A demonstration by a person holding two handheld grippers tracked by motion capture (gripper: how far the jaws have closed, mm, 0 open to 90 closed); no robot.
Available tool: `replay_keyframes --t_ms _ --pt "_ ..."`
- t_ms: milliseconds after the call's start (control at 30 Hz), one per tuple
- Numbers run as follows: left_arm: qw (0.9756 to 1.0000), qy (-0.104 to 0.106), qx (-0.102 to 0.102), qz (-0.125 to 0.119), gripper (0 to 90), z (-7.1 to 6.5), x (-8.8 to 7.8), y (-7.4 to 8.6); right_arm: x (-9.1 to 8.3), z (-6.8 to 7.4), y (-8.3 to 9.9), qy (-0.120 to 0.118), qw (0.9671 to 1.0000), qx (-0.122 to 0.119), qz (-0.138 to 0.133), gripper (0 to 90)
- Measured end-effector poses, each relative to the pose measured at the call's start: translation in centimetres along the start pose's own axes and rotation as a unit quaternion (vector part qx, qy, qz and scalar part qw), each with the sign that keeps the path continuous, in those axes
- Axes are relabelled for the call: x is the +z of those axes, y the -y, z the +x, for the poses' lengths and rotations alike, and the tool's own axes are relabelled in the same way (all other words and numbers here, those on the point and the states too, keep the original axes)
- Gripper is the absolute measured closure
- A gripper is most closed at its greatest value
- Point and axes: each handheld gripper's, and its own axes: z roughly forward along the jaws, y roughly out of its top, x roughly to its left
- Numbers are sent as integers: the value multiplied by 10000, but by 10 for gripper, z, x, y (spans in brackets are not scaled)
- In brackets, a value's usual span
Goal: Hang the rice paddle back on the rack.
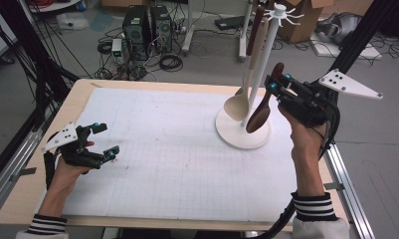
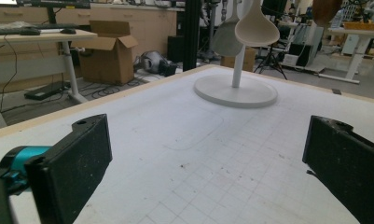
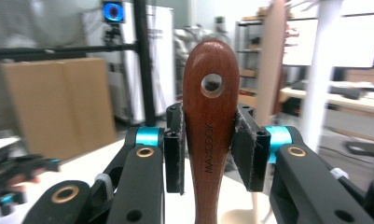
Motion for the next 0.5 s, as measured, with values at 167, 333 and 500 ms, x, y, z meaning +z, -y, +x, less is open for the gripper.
replay_keyframes --t_ms 167,333,500 --pt "10000 13 30 3 17 0 -1 0 3 2 -12 336 9994 -15 25 680" --pt "10000 20 24 20 17 -1 0 1 7 3 -22 617 9980 36 96 680" --pt "10000 47 -4 -21 17 -1 1 1 11 3 -29 812 9964 40 226 680"
